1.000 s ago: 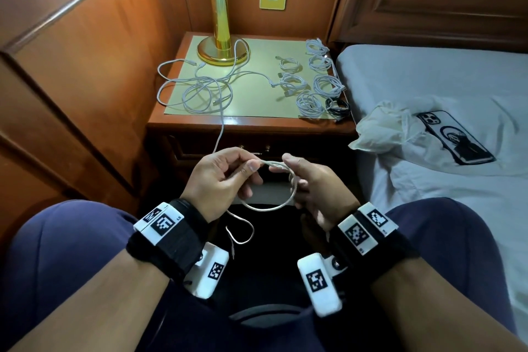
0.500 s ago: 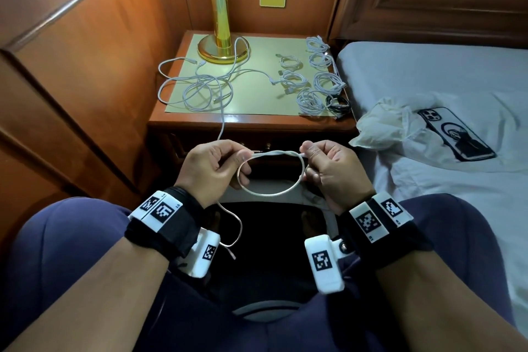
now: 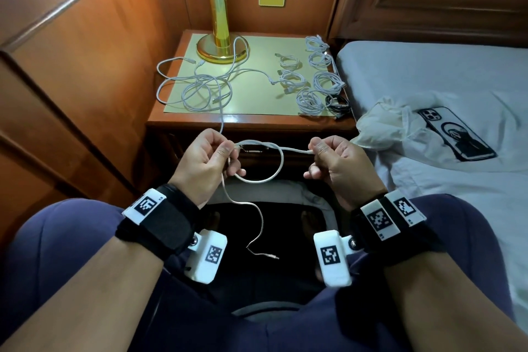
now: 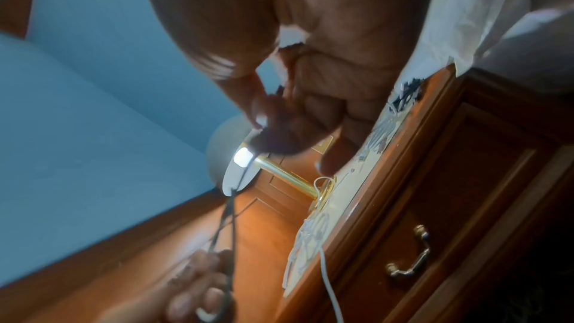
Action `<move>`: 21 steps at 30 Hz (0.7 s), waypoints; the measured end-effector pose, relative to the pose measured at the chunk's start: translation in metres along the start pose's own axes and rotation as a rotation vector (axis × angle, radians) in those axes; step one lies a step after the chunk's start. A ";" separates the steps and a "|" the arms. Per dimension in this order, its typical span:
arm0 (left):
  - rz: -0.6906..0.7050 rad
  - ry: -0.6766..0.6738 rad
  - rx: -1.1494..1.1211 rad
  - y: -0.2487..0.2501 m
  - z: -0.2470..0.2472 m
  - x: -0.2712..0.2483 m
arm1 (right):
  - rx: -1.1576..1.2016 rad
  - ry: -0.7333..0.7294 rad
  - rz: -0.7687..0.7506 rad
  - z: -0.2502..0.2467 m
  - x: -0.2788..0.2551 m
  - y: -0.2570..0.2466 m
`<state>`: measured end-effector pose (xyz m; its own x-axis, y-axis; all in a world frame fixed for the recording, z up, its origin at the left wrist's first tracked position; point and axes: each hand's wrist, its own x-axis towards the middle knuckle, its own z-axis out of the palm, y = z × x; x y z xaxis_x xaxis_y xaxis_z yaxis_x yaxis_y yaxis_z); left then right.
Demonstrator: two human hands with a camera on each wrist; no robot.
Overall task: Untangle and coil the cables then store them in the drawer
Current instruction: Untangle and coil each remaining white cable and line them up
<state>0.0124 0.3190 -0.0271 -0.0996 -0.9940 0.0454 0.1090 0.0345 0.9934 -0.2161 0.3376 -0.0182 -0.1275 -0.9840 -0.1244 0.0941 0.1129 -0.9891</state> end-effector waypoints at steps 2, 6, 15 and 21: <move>0.050 0.021 0.047 0.000 -0.002 -0.001 | -0.108 -0.086 0.048 -0.001 -0.002 0.000; 0.134 -0.012 0.165 0.001 -0.001 -0.005 | -0.129 -0.321 0.229 0.008 -0.011 0.001; 0.204 -0.019 0.284 -0.001 0.005 -0.009 | 0.017 -0.385 0.144 0.020 -0.016 0.005; 0.174 -0.099 0.470 0.001 -0.009 -0.001 | 0.401 -0.156 0.194 0.010 -0.009 -0.013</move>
<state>0.0217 0.3185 -0.0275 -0.2155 -0.9556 0.2010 -0.3224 0.2640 0.9091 -0.2063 0.3441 -0.0038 0.0769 -0.9624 -0.2605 0.4793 0.2648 -0.8367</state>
